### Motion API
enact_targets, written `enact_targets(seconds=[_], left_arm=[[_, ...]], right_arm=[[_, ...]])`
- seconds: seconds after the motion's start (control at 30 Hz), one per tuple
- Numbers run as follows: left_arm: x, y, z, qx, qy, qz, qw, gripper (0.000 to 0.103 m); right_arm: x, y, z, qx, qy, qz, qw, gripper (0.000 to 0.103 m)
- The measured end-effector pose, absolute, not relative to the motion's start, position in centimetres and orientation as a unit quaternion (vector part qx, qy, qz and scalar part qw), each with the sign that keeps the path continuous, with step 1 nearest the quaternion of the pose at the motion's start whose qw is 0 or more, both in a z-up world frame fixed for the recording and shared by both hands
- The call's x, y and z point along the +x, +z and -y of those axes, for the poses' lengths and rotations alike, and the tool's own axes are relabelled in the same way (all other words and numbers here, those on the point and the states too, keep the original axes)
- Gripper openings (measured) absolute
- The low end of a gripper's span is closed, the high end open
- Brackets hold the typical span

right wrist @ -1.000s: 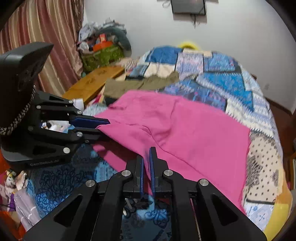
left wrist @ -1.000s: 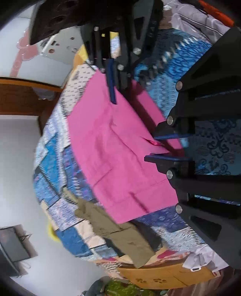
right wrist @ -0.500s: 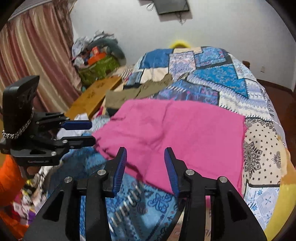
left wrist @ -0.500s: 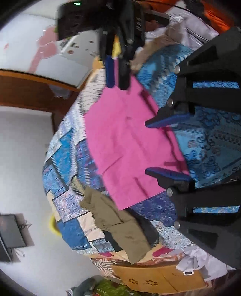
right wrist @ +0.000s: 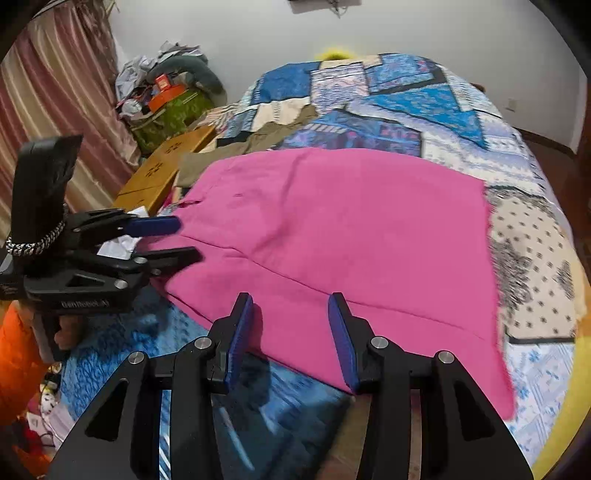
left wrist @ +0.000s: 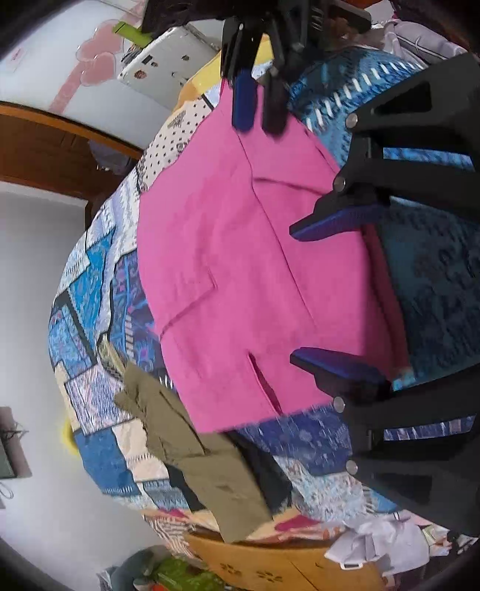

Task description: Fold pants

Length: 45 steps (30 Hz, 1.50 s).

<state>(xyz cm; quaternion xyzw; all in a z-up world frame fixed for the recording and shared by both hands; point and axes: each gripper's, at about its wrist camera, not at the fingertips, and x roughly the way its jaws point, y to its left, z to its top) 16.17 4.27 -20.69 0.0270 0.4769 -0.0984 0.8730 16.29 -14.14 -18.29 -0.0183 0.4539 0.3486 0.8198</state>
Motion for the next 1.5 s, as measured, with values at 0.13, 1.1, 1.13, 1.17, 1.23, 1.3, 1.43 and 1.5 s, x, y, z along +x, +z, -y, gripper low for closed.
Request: enact_targets(seconds=[0.13, 1.1, 1.13, 1.17, 1.23, 1.3, 1.43, 1.5], left_arm=[[15.2, -20.9, -6.2, 0.017, -0.089, -0.478, 0.874, 0.063], [19.7, -17.3, -12.1, -0.021, -0.008, -0.452, 0.892, 0.073], [20.4, -17.5, -12.4, -0.028, -0.004, -0.454, 0.891, 0.073], [21.3, -17.8, -12.8, -0.037, 0.000, -0.457, 0.889, 0.073], [22.8, -18.4, -13.3, -0.048, 0.005, -0.464, 0.885, 0.073], [24.1, -19.1, -13.6, -0.056, 0.009, -0.471, 0.880, 0.073], [26.6, -20.7, -14.2, -0.073, 0.014, -0.487, 0.870, 0.073], [27.6, -21.5, -14.5, -0.094, 0.008, -0.496, 0.863, 0.073]], right_arm=[[16.0, -18.6, 17.1, 0.003, 0.334, -0.454, 0.826, 0.038], [19.9, -17.1, 27.3, 0.049, 0.217, -0.457, 0.861, 0.047], [20.6, -17.0, 27.2, 0.051, 0.217, -0.455, 0.862, 0.047], [21.4, -17.0, 27.0, 0.053, 0.218, -0.453, 0.863, 0.048], [22.7, -17.2, 26.4, 0.055, 0.219, -0.452, 0.863, 0.053], [24.1, -17.6, 25.9, 0.058, 0.221, -0.450, 0.863, 0.054], [27.3, -18.8, 25.2, 0.065, 0.219, -0.461, 0.857, 0.054], [29.0, -19.5, 24.8, 0.068, 0.220, -0.467, 0.854, 0.054]])
